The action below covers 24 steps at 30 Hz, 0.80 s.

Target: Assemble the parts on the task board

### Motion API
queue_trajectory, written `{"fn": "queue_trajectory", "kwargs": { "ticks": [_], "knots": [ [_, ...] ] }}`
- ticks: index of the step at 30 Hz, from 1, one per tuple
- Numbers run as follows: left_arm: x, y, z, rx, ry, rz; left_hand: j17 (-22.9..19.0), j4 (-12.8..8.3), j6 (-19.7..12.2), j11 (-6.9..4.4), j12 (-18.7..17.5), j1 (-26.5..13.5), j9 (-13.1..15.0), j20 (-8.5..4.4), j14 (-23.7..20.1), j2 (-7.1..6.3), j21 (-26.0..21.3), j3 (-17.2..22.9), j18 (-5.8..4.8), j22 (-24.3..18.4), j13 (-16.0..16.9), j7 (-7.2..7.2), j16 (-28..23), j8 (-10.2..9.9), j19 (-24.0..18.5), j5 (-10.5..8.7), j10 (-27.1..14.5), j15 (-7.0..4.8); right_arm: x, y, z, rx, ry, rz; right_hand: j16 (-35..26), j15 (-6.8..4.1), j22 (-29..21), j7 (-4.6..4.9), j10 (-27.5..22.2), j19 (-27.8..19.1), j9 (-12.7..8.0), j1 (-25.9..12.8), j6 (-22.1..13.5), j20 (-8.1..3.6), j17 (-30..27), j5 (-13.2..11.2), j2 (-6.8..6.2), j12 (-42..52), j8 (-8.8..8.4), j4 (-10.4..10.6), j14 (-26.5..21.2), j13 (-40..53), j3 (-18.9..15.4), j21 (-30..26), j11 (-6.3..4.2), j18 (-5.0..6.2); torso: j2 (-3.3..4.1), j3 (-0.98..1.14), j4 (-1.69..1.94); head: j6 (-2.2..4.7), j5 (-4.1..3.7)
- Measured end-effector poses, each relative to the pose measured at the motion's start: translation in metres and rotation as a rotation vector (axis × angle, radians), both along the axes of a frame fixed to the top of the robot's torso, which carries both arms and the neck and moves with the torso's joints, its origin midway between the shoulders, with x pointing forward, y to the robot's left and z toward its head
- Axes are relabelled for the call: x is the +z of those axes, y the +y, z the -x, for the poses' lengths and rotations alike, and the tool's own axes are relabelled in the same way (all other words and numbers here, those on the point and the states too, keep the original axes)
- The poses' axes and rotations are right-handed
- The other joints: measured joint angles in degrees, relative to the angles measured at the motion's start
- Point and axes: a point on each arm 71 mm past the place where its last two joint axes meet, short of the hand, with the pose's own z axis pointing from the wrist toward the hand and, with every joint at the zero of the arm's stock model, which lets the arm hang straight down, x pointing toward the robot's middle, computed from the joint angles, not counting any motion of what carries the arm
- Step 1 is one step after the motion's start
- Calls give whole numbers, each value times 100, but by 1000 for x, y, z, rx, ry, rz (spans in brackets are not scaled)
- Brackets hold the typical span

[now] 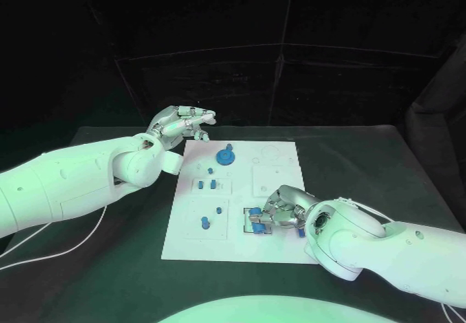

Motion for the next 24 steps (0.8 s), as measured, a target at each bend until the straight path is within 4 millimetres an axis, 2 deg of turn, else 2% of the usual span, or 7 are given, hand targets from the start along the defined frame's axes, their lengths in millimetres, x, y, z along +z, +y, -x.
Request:
{"fn": "queue_trajectory", "kwargs": {
  "ticks": [4, 8, 12, 16, 18, 21, 24],
  "knots": [
    [0, 0, 0, 0, 0, 0, -5, 0, 0, 0, 0, 0, 0, 0, 0, 0, 0, 0, 0, 0, 0, 0, 0, 0, 0, 0, 0, 0, 0, 2, -2, 0, -4, -1, 0, 0, -28, -9, 0, 0, 45, -264, 9, 0, 0, -556, -128, -92, 10, 12, 0, -33, -84, 0, 0, 0, -1, 1, -1, -5, 8],
    [0, 0, 0, 1, 0, 0, -5, 0, 0, 0, 0, 0, 0, 0, 0, 0, 0, 0, 0, 0, 0, 0, 0, -1, 0, 0, 0, 0, 0, 3, -3, 2, -7, 1, 0, 0, -105, 16, -104, -21, 102, -951, -72, -21, 0, -1199, -760, -383, 10, 44, 0, -234, 271, -41, 20, 0, -4, 1, -4, -9, 13],
    [0, 1, 0, 1, 1, -1, -5, 0, 0, 0, 0, 0, 0, 0, 0, 0, 0, 0, 0, 1, 1, 0, 0, -1, 0, 0, 0, 0, 0, 3, -4, 2, -13, 5, 0, 0, -120, 35, -146, -22, 124, -1237, -93, -21, 0, -1344, -1047, -517, 10, 50, 0, -321, 357, -41, 21, 0, -5, 1, -7, -15, 14],
    [0, 1, 0, 1, 1, -1, -5, 0, 0, 0, 0, 0, 1, 0, 0, 0, 0, 0, 0, 1, 1, 0, 0, -1, 0, 0, 0, 0, 0, 2, -4, 4, -16, 9, 0, 0, -120, 55, -146, -22, 138, -1245, -113, -21, 2, -1344, -1054, -518, 10, 43, 0, -336, 430, -41, 21, 0, -8, 1, -9, -16, 14],
    [0, 1, 0, 1, 1, -1, -5, 0, 0, 0, 0, 0, 1, 0, 0, 0, 0, 0, 0, 1, 1, 0, 0, -1, 0, 0, 0, 0, 0, 1, -4, 7, -18, 10, -1, 0, -119, 55, -146, -22, 159, -1092, -113, -21, 4, -1254, -901, -518, 10, 34, 0, -329, 551, -41, 21, -1, -8, 1, -10, -17, 10],
    [0, 1, 0, 1, 1, -1, -4, 0, 0, 0, 0, 0, 1, 0, 0, 0, 0, 0, 0, 1, 1, 0, 0, -1, 0, 0, 0, 0, 1, 2, -3, 16, -22, 12, -1, 0, -98, 56, -146, -22, 199, -387, -113, -21, 4, -789, -622, -518, 11, -160, 0, -301, 783, -41, 21, 0, -8, 3, -10, -18, 9],
    [0, 1, 0, 1, 2, -1, -4, 0, 0, 0, 0, 0, 1, 0, 0, 0, 0, 0, 0, 1, 1, 0, 0, -1, 0, 0, 0, 0, 2, 3, -1, 31, -28, 15, -1, 0, -71, 23, -145, -22, 241, 215, -81, -21, 4, -721, -528, -518, 61, -454, 0, -277, 869, -41, 21, 0, -8, 4, -10, -24, 9]
  ]
}}
